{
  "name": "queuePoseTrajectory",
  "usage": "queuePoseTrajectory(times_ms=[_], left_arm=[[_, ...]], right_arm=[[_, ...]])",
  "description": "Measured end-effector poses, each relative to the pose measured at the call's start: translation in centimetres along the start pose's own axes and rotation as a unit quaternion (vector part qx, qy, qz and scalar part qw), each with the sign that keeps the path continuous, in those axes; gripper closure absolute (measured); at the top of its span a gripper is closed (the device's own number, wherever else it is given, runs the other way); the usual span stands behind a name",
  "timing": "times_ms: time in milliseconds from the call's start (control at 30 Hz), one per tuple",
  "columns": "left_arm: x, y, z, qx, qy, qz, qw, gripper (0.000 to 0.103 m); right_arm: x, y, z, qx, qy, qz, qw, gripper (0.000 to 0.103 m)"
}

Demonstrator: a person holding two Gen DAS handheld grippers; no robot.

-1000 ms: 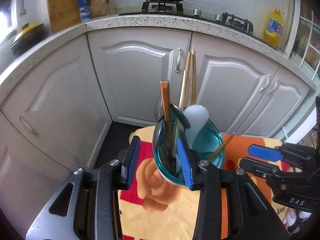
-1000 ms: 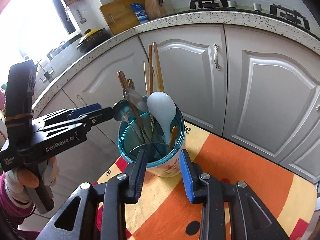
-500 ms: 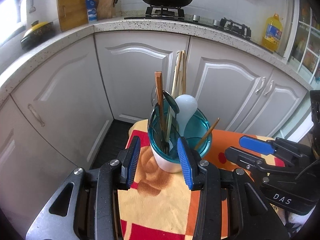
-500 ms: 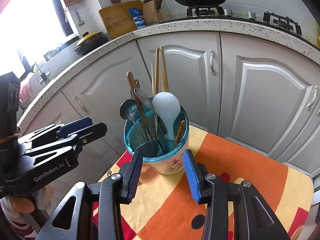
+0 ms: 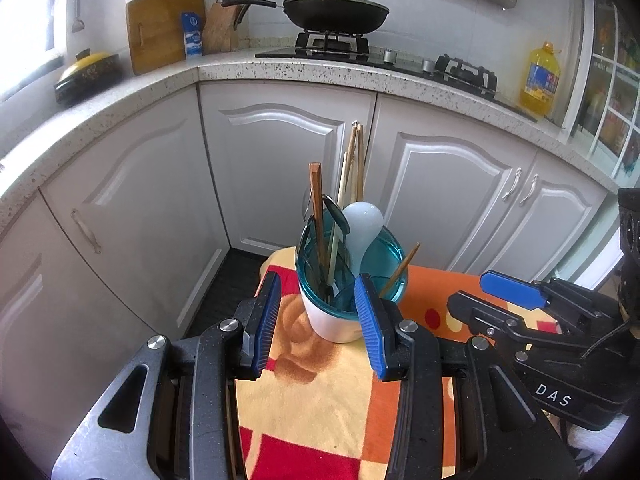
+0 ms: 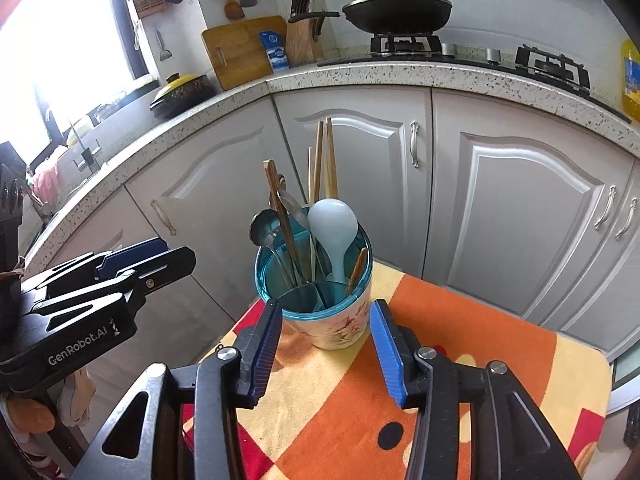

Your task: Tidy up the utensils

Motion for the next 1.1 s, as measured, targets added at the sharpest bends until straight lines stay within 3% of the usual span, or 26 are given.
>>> queuePoseTrajectory(times_ms=[400, 1100], left_arm=[[1.4, -0.3, 0.0, -0.001, -0.010, -0.008, 0.9999, 0.066], [1.9, -0.4, 0.0, -0.001, -0.014, -0.007, 0.9999, 0.066]], right_arm=[[1.2, 0.6, -0.3, -0.001, -0.018, 0.005, 1.000, 0.049], [1.0, 0.6, -0.2, 0.005, -0.009, 0.005, 1.000, 0.047]])
Point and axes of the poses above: each gripper's, at about its wrist camera, not at the fingertips, and x roughly against the way its jaws point, y to its left, z to its underside, the point moved 1 cm from there along -x, roughly the way its jaws point, and after that the axes turned 8 degrees about x, right-handed, at the moved point
